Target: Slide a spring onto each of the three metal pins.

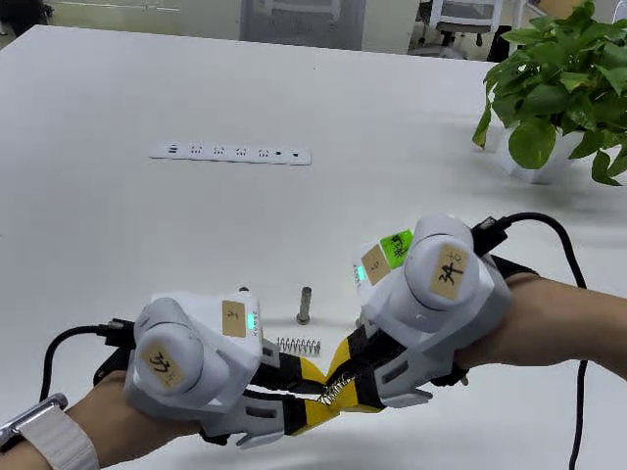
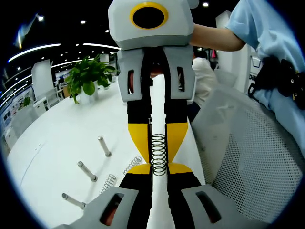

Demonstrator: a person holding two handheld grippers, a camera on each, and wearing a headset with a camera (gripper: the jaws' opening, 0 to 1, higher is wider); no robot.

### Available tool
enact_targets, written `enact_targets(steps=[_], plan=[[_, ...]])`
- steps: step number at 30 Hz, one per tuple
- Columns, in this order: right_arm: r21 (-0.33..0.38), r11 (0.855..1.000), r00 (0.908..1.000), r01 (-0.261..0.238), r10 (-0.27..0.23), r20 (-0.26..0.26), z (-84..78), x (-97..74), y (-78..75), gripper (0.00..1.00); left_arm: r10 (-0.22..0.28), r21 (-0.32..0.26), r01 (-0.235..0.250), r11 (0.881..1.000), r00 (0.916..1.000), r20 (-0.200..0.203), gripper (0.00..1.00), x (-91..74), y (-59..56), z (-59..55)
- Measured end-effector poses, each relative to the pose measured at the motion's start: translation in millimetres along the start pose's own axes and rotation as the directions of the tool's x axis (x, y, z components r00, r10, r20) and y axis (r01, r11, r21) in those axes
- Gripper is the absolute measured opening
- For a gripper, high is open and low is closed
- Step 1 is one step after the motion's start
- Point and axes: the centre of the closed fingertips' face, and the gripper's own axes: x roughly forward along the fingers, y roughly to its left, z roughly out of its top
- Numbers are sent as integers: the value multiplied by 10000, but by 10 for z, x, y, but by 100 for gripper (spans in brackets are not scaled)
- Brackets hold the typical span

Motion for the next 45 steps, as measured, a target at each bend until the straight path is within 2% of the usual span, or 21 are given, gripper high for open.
enact_targets(steps=[3,5,8,12,15,19,21,23,26,27,31,32,34,35,37,38,41,45], plan=[[-41,10000,10000,-15,15,-15,14,-1,-9,12,180,-287,-176,9994,9997,162,10,-16,18,0],[-69,10000,10000,17,-17,-11,32,-10,-24,12,384,-729,-358,9967,9987,343,10,-35,40,7],[-72,9999,9999,115,-115,61,69,-39,-61,12,783,-1047,-718,9919,9952,589,11,-81,95,20],[-138,9994,9995,312,-311,89,95,-96,-145,12,1547,-1645,-1445,9757,9866,511,19,-167,196,-53],[-228,9987,9990,448,-447,46,104,-130,-204,12,2071,-2008,-1909,9608,9763,628,29,-235,241,-84],[-364,9980,9986,525,-528,-70,104,-158,-266,12,2629,-2442,-2434,9387,9635,505,39,-330,284,-167],[-442,9977,9985,520,-527,-132,105,-163,-285,12,3001,-2511,-2803,9265,9529,434,45,-376,317,-196],[-504,9974,9985,510,-519,-166,112,-163,-299,12,3162,-2735,-2949,9156,9480,363,53,-408,333,-221],[-649,9968,9985,467,-484,-254,132,-151,-331,12,3633,-2939,-3430,8922,9315,157,63,-475,391,-264],[-673,9967,9985,455,-474,-271,144,-142,-345,12,3717,-2962,-3508,8884,9282,153,67,-489,399,-266],[-910,9952,9984,369,-406,-386,190,-110,-402,12,4309,-3208,-4107,8535,9024,-91,81,-575,466,-319],[-951,9948,9984,350,-391,-415,200,-106,-414,12,4376,-3247,-4174,8487,8991,-117,83,-589,473,-329],[-1118,9933,9980,303,-362,-511,219,-88,-445,12,4595,-3402,-4403,8309,8878,-268,89,-621,500,-368],[-1221,9922,9977,267,-340,-584,223,-77,-447,12,4647,-3420,-4467,8267,8849,-324,91,-631,507,-386],[-1352,9906,9969,189,-290,-730,230,-55,-471,12,4870,-3463,-4756,8086,8714,-596,97,-673,549,-466],[-1408,9899,9965,158,-272,-788,230,-45,-491,12,4974,-3462,-4850,8031,8655,-589,99,-684,564,-475],[-1562,9877,9953,53,-203,-945,251,-25,-556,12,5319,-3485,-5175,7815,8446,-612,100,-743,620,-503],[-1720,9851,9937,-31,-162,-1106,294,-18,-636,12,5342,-3543,-5216,7761,8424,-701,100,-754,628,-570]])
